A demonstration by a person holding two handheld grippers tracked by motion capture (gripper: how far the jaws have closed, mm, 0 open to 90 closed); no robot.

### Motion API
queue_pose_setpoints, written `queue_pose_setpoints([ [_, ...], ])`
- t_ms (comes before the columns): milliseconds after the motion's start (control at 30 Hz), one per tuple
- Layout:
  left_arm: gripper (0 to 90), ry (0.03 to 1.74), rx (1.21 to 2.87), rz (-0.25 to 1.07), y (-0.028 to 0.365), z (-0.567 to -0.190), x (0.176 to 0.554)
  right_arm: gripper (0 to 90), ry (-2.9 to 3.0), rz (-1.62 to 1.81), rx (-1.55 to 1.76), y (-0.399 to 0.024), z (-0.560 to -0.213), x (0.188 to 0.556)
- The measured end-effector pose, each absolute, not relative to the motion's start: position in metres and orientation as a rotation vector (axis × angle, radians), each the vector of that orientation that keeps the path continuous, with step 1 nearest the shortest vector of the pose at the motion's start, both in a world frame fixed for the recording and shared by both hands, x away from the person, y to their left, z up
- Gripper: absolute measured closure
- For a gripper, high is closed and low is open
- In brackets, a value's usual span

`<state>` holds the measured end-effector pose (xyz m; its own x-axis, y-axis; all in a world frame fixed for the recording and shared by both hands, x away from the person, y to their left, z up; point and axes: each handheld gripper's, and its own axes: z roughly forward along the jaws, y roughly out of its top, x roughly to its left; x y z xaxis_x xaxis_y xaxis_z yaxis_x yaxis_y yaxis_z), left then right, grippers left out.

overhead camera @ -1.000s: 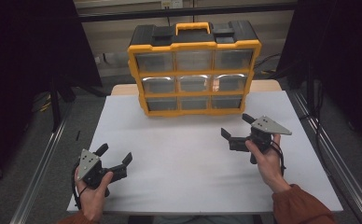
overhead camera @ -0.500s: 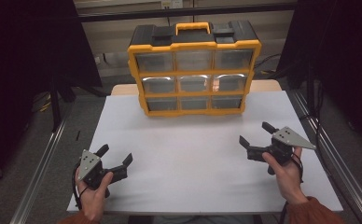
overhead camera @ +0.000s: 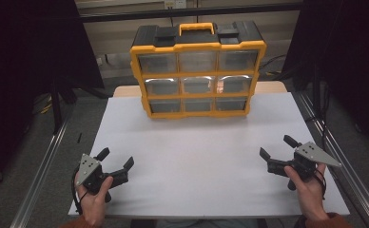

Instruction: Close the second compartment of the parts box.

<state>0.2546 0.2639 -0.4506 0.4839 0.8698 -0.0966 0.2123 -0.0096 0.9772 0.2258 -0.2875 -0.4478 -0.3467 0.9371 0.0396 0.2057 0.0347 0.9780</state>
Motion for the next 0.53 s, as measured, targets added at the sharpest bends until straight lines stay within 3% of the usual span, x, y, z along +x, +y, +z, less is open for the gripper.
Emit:
queue_pose_setpoints([
  [533,3.4,0.942,1.583,0.728,0.262,-0.449,0.253,2.1,1.630,1.359,1.173,-0.294,-0.454,0.216],
])
